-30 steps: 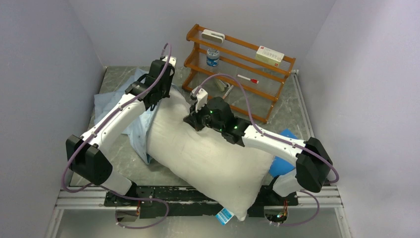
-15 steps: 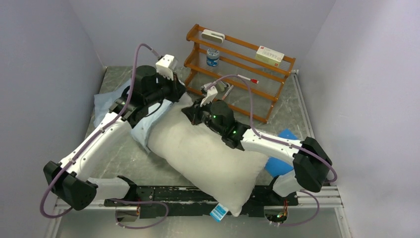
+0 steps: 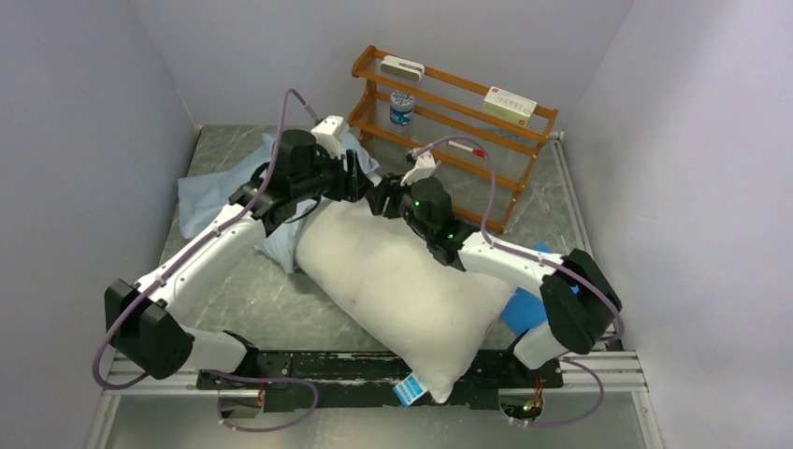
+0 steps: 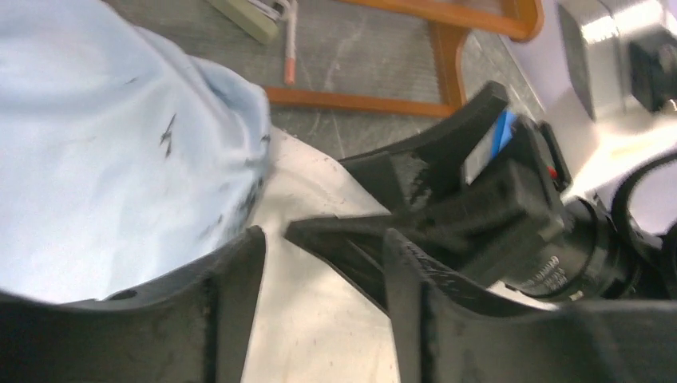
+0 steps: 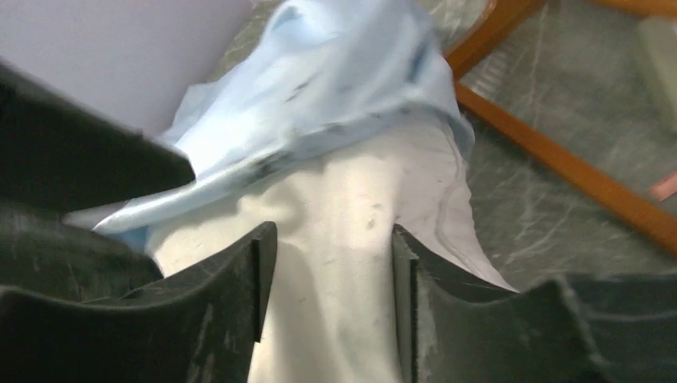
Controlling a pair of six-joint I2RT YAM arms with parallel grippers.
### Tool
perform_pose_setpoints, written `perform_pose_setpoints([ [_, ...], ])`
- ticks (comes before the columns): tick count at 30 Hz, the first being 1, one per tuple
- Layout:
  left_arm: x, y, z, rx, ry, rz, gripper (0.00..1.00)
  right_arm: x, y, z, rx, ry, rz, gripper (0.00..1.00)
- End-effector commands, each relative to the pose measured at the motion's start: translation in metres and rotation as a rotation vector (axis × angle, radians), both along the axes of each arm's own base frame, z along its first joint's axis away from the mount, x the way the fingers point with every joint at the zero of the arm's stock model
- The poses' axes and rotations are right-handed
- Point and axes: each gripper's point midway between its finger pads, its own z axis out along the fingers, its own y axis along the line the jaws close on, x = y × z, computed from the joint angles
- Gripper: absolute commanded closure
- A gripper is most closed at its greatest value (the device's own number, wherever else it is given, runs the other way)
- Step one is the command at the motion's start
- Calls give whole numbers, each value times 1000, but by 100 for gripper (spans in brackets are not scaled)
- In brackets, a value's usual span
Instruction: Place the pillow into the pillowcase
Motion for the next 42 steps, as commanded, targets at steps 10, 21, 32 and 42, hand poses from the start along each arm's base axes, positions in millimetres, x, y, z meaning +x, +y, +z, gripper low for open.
perform_pose_setpoints([
  [10,36,146,12,37,52,402,17,-52,-3,52,-264,-172,267,8],
  [21,20,202,-44,-15,204,518,3,-94,38,34,-518,-224,420,0],
  [32,0,249,-64,-47,202,793,9,-113,79,-2,-844,-392,400,0],
  [42,-9,251,-88,20,234,768,15,-103,92,-96,-1146,-351,356,0],
])
